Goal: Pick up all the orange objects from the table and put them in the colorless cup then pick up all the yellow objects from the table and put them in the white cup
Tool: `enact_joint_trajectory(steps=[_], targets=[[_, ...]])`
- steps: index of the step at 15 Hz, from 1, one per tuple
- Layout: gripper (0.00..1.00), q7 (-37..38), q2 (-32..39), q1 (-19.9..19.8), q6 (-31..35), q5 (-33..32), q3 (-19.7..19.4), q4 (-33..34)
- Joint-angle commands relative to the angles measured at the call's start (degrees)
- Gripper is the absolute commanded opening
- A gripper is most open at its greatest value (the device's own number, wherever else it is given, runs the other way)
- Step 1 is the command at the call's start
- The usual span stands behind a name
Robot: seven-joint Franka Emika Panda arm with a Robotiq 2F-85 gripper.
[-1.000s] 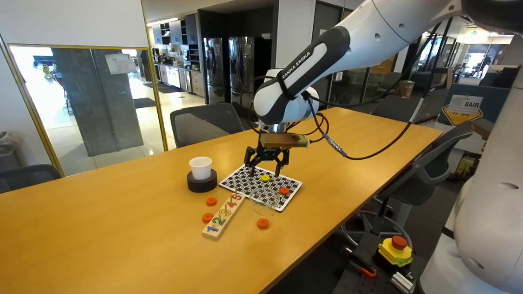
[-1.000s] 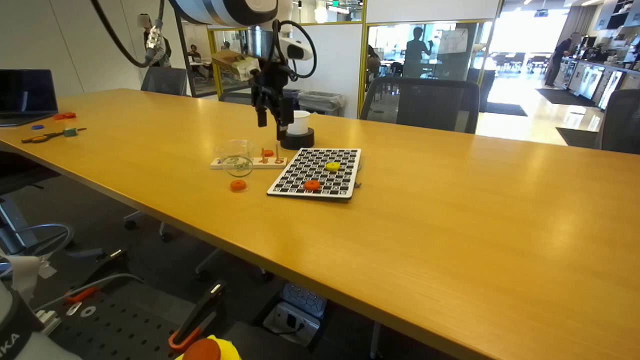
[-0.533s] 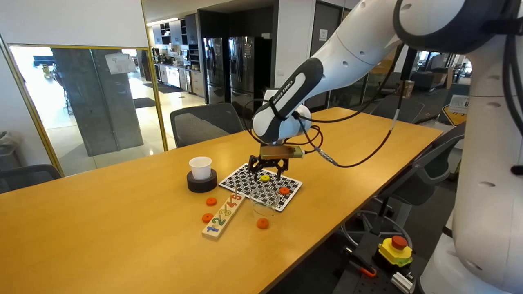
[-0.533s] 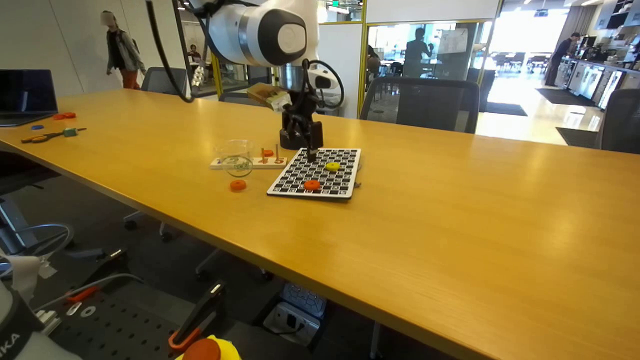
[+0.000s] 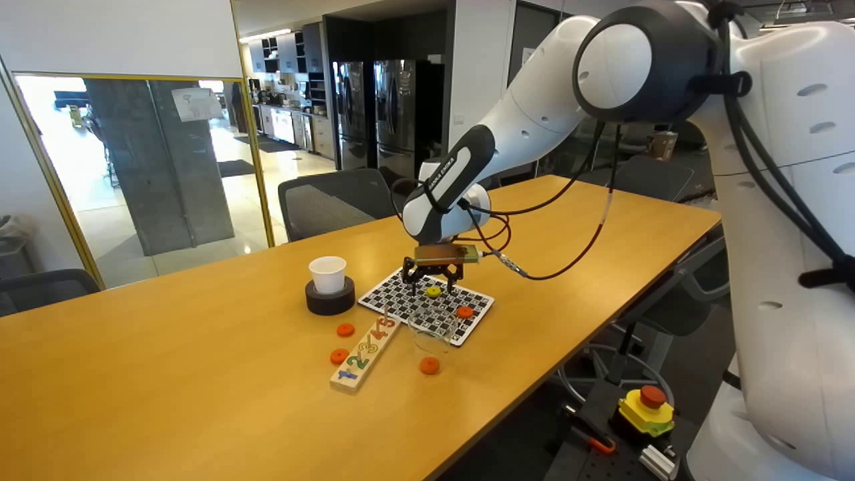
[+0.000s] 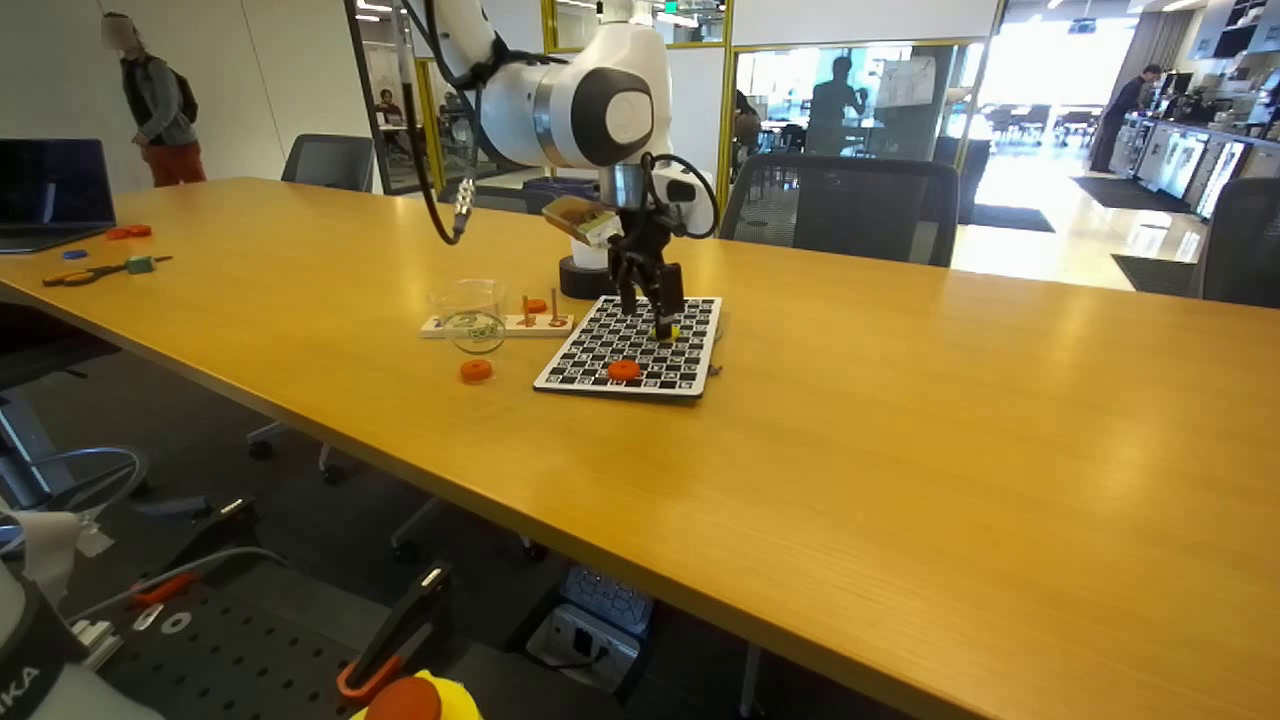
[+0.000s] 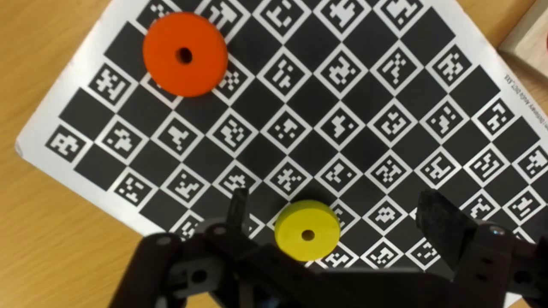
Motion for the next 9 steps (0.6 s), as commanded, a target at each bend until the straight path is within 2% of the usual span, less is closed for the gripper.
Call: enact_joint_trajectory(steps=[1,9], targets=[[1.00,2.9,3.4,1.5,-0.2,-1.2,-2.0,4.9],[1.00,3.6,6.4,1.8,-0.4,-0.9,-3.2,8.3]])
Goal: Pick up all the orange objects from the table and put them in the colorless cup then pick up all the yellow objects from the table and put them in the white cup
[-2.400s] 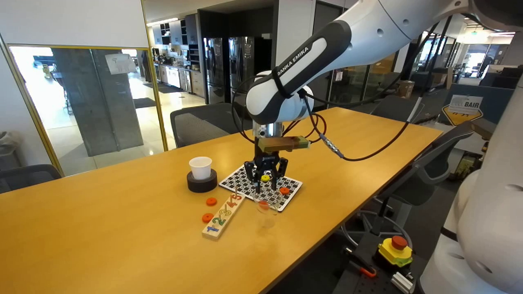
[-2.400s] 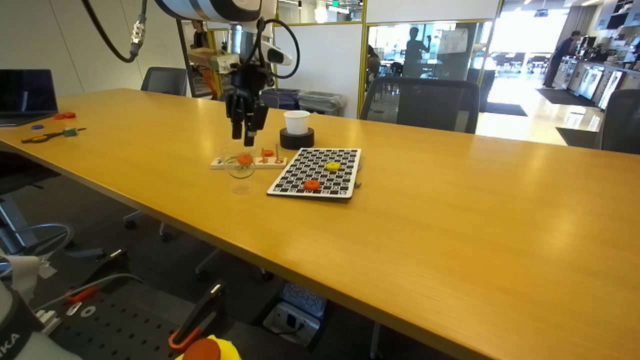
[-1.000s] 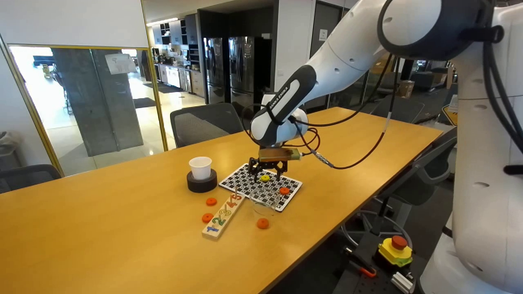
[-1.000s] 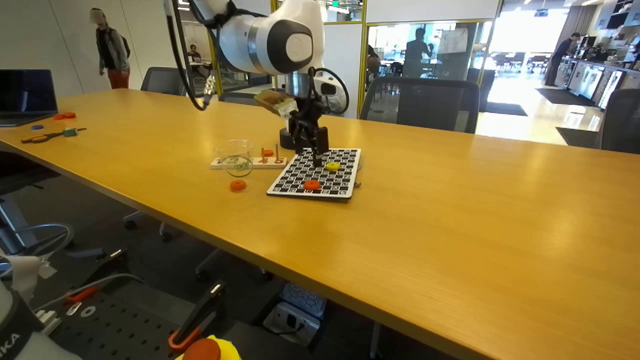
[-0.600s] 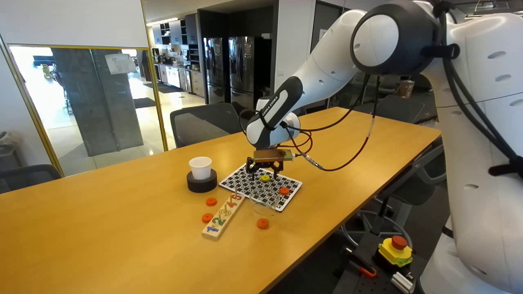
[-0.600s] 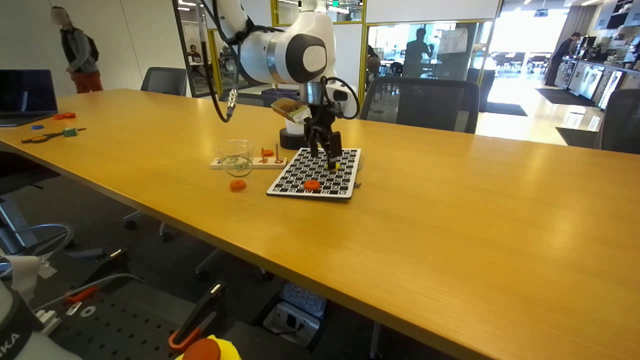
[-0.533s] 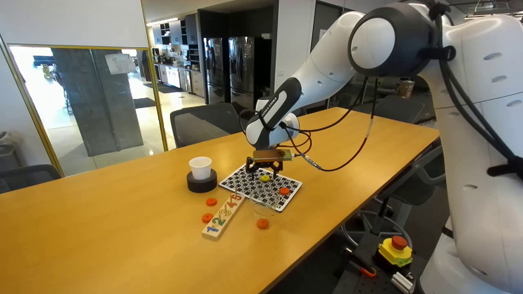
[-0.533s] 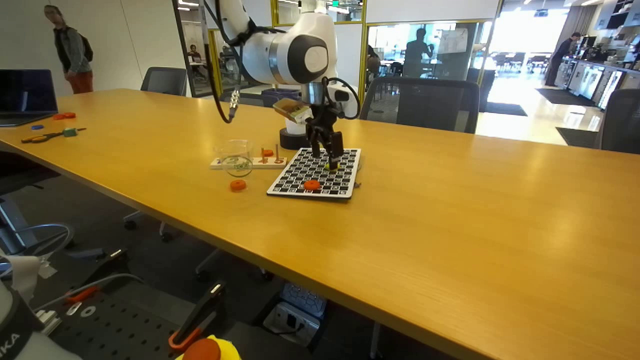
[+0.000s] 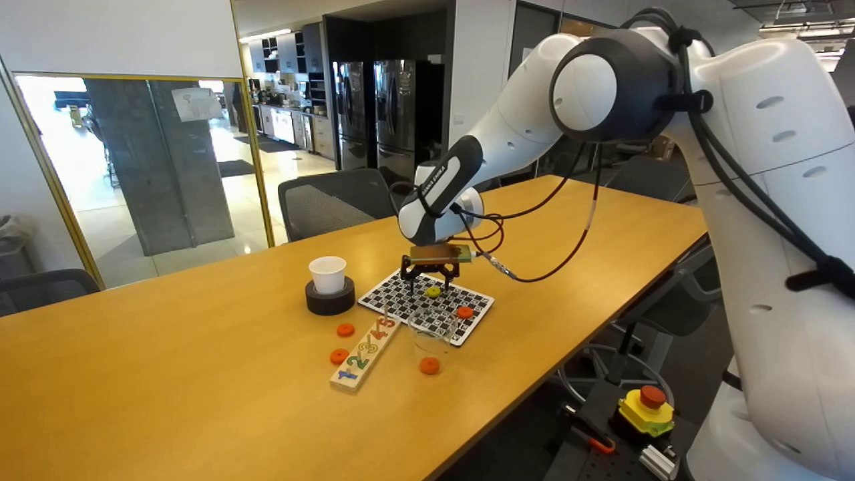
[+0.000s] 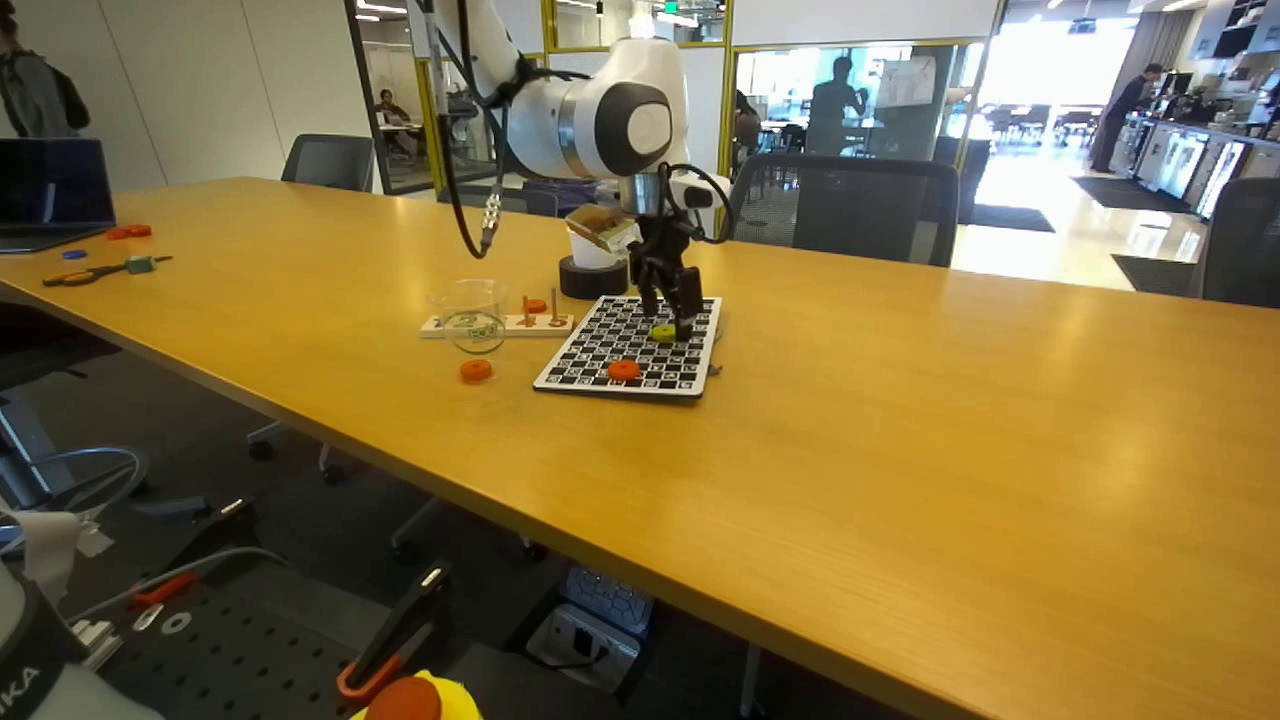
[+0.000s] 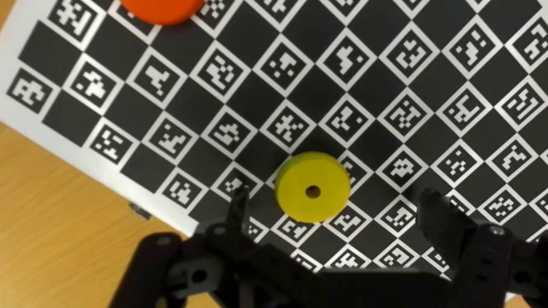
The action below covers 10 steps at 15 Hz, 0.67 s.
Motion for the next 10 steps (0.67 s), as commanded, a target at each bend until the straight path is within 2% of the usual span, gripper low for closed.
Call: enact_joint_trajectory(steps=[1,2,3,10], targets=[[1.00,1.9,1.6,1.2,-0.4,-0.8,-1.4,2.6],[0.75,1.8,1.6,1.2,-0.7,-0.9,-1.5,2.8],[0.74,1.5,1.5,1.1,-1.2,-0.8,-1.4,2.8],[0.20,0.5,-0.7,0.5,-9.8,-0.3,-0.6,3.5]])
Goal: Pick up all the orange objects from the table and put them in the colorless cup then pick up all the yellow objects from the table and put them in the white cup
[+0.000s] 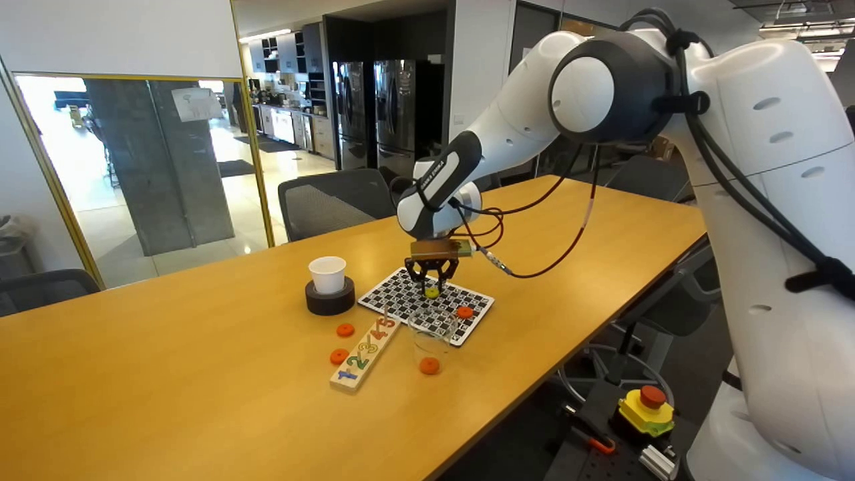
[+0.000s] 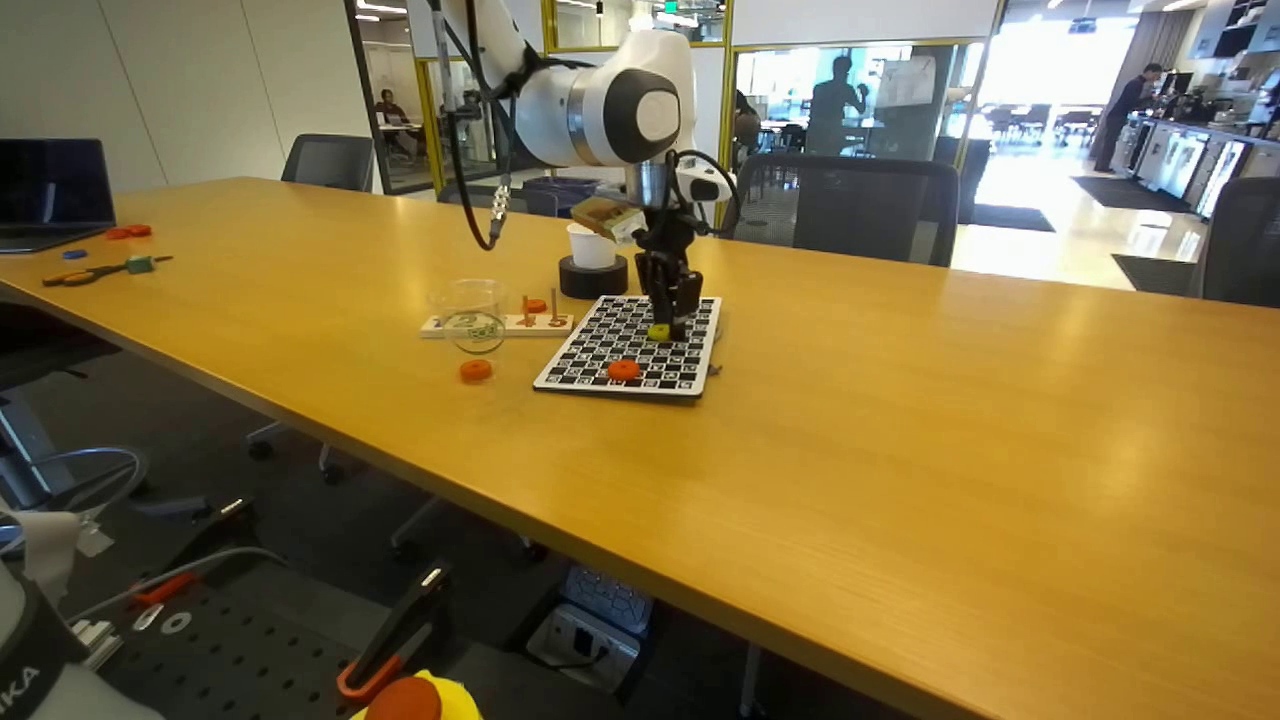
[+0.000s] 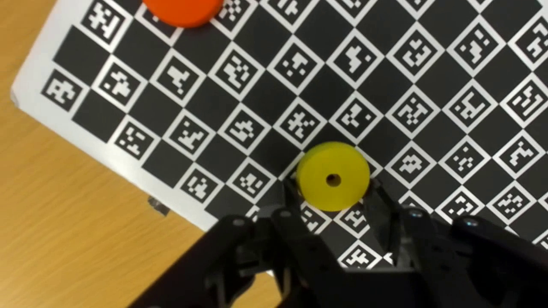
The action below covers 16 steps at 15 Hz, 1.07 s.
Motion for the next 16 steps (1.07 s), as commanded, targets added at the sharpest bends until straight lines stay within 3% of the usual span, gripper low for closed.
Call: enact_joint_trajectory(steps=[1,8,16], targets=[[0.16,0.4,-1.1,0.5,-5.8,-0.4,0.1,1.2],[0.16,1.3,-2.0,1.0,-5.5,0.0,0.6,3.6],[0.16,0.4,3.1,2.2,-5.7,1.1,4.6,20.0]])
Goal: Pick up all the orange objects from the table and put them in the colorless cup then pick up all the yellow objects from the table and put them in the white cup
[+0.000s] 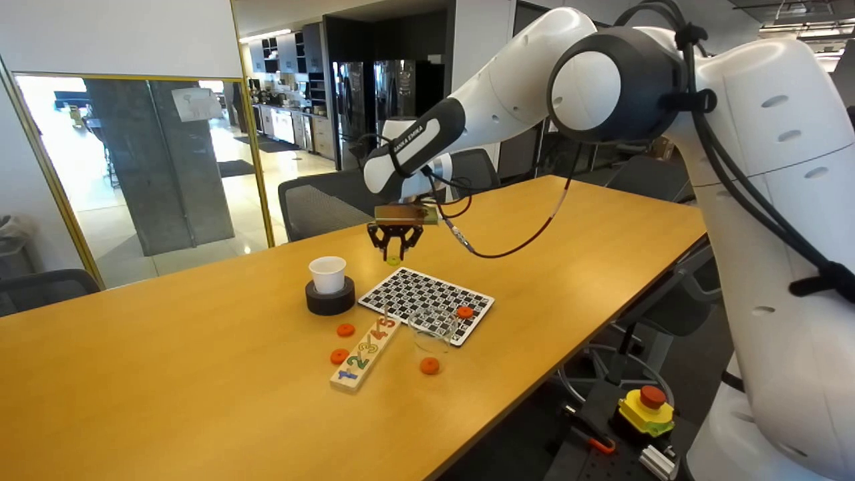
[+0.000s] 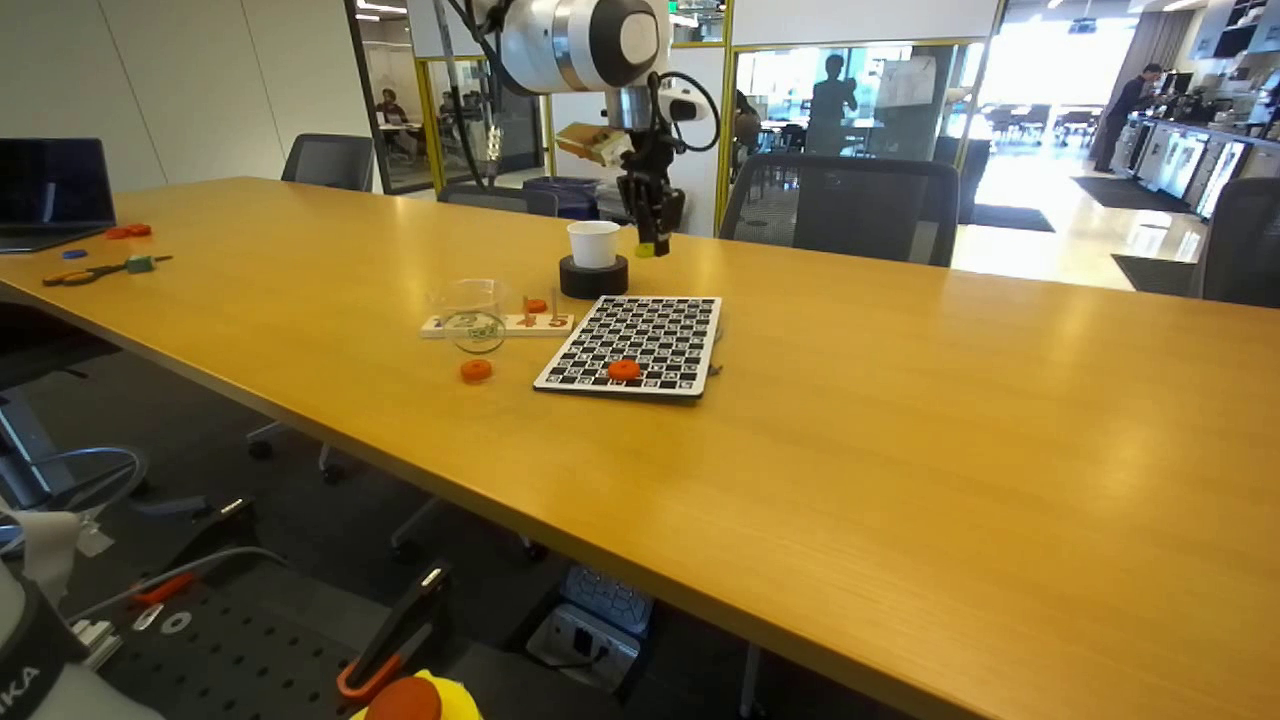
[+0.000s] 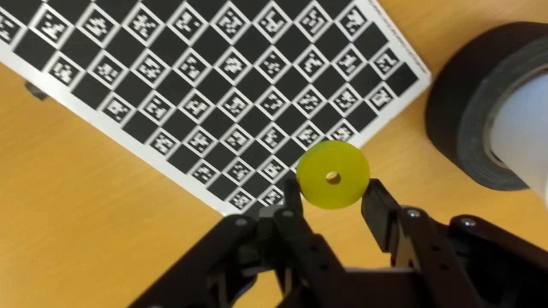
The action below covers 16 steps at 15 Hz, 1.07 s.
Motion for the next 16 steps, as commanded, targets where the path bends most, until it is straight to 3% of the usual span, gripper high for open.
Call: enact_joint_trajectory(steps=[1,8,16], targets=[[0.16,-0.1,4.0,0.8,-1.5,1.1,1.6,9.3],[0.16,-1.1,9.4,2.5,-2.4,1.7,4.5,18.1],[0.16,-2.6,13.1,2.7,-4.3,3.1,6.3,23.8]])
